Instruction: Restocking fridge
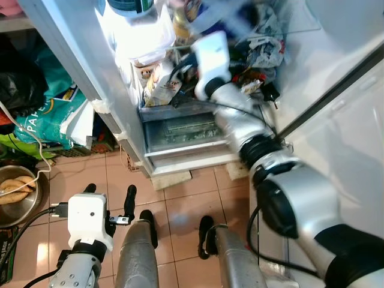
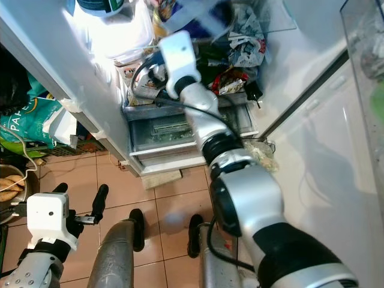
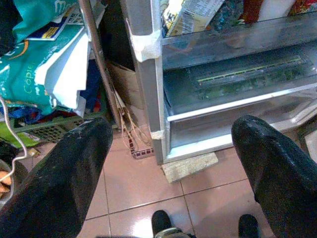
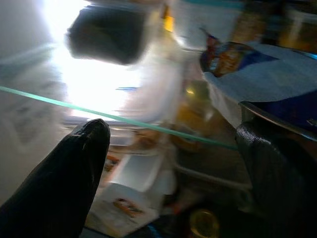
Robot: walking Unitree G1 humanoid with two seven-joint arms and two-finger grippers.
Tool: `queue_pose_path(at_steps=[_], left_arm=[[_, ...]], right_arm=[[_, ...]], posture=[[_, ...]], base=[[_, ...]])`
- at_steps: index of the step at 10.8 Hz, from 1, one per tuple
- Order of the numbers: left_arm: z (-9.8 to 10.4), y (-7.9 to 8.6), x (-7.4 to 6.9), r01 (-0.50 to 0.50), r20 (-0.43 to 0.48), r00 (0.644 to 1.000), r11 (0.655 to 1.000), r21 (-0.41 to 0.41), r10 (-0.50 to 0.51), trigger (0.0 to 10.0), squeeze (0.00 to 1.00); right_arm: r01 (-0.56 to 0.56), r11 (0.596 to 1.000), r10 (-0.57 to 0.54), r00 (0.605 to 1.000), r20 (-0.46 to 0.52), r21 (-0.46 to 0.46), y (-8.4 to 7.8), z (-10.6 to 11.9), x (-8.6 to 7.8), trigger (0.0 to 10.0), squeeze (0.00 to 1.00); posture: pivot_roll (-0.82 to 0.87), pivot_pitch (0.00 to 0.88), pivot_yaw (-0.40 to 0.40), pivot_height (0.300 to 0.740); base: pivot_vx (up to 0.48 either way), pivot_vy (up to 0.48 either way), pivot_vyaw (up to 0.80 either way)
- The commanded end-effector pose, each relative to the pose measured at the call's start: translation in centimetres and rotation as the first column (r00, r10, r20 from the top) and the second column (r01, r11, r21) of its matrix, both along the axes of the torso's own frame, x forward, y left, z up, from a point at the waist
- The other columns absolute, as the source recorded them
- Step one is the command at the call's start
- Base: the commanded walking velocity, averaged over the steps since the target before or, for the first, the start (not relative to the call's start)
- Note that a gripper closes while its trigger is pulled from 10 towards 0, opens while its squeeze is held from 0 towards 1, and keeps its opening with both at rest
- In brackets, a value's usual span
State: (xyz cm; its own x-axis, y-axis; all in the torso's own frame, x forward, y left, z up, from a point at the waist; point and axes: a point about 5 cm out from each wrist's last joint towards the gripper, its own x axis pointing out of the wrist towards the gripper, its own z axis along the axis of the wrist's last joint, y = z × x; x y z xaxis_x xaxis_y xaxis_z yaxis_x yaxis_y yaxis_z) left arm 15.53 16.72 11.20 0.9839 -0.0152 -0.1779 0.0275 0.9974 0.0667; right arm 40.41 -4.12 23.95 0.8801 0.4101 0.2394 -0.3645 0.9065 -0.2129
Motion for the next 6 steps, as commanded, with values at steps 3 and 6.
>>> queue_pose_path(at_steps=[3,6], left_arm=[[-0.2,0.2,-0.4,-0.009,-0.039,0.999,1.0,0.001,0.009,10.0,0.0],[-0.6,0.5,0.6,-0.008,-0.038,0.999,1.0,0.011,0.008,10.0,0.0]], right_arm=[[0.079,0.997,-0.079,0.997,-0.004,-0.01,-0.9,0.3,0.4,10.0,0.0],[0.086,0.996,-0.086,0.996,-0.022,-0.017,-0.4,-0.4,0.3,10.0,0.0]], posture=[[0.29,0.431,-0.038,0.74],[0.3,0.397,-0.029,0.74]], base=[[0.0,0.0,0.0],[0.0,0.0,0.0]])
